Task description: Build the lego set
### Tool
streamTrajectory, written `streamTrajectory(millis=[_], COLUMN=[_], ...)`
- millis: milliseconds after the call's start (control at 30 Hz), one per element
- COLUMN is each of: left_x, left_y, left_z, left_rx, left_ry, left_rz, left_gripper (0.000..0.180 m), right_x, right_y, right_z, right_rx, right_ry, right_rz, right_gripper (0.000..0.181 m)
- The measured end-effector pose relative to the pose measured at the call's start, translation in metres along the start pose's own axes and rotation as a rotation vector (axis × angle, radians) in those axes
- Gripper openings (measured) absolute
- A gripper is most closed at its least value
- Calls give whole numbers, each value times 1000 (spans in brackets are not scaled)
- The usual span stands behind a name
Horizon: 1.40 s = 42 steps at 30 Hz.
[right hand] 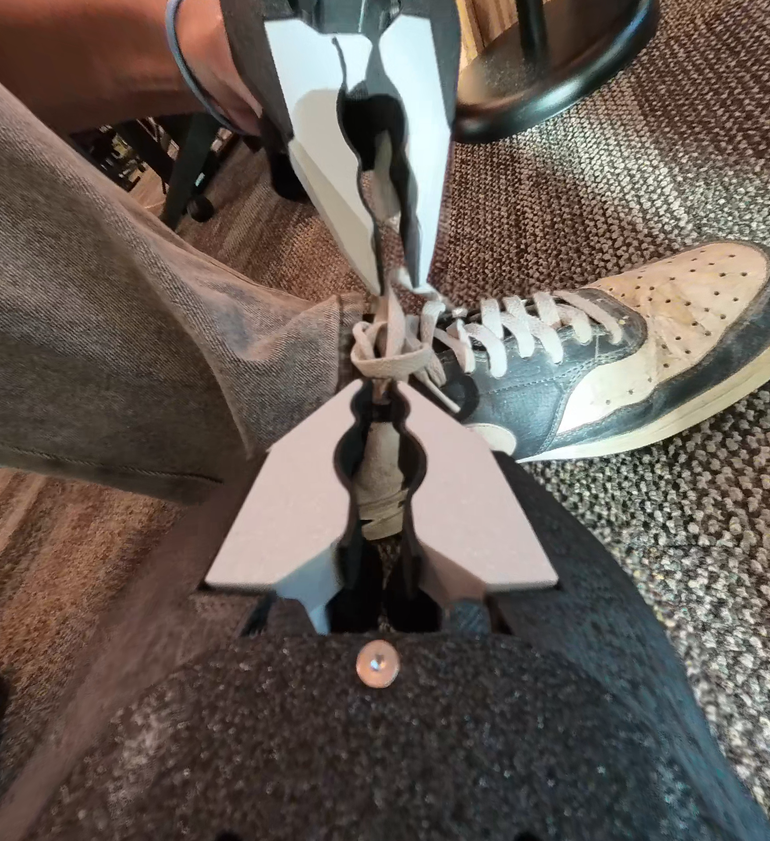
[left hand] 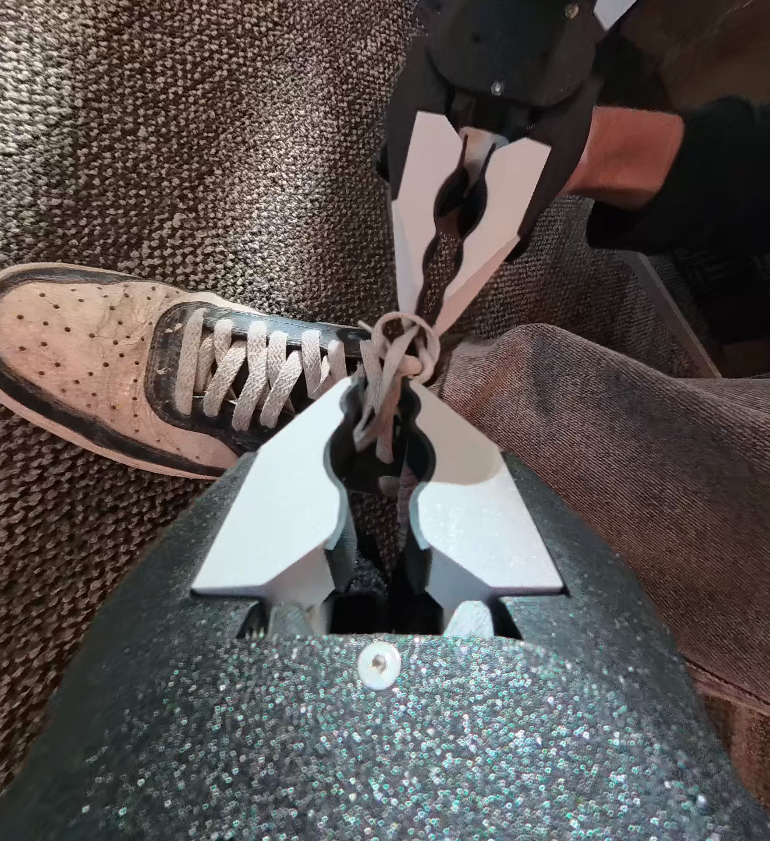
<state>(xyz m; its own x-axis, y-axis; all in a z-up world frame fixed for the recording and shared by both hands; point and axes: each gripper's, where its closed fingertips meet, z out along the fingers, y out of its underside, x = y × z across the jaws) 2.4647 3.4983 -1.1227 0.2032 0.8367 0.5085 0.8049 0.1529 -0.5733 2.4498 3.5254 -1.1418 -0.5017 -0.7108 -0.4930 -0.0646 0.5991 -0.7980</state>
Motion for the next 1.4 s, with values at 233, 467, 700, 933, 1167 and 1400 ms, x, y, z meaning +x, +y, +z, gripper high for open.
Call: streamTrajectory(millis=[233,467,700,933,1167,1400], left_x=[9,8,11,12,11,16], left_y=[-6,4,-3,-7,-8,-16], left_z=[-17,6,16,20,13,6], left_rx=[-54,-156,-121,-113,-104,-62], left_ry=[-54,-46,-31,-3,-28,8], left_rz=[130,-4,-50,-72,-44,-78], left_gripper=[7,12,14,1,0,9], right_x=[2,4,4,4,6,6], right_y=[1,1,-1,1,0,0], right_z=[2,1,2,2,-1,0], right_rx=[-13,-37,-36,-49,-40,-45], right_ry=[41,53,58,66,66,64], right_rz=[-21,-30,-40,-46,-37,-34], right_gripper=[1,0,0,0,0,0])
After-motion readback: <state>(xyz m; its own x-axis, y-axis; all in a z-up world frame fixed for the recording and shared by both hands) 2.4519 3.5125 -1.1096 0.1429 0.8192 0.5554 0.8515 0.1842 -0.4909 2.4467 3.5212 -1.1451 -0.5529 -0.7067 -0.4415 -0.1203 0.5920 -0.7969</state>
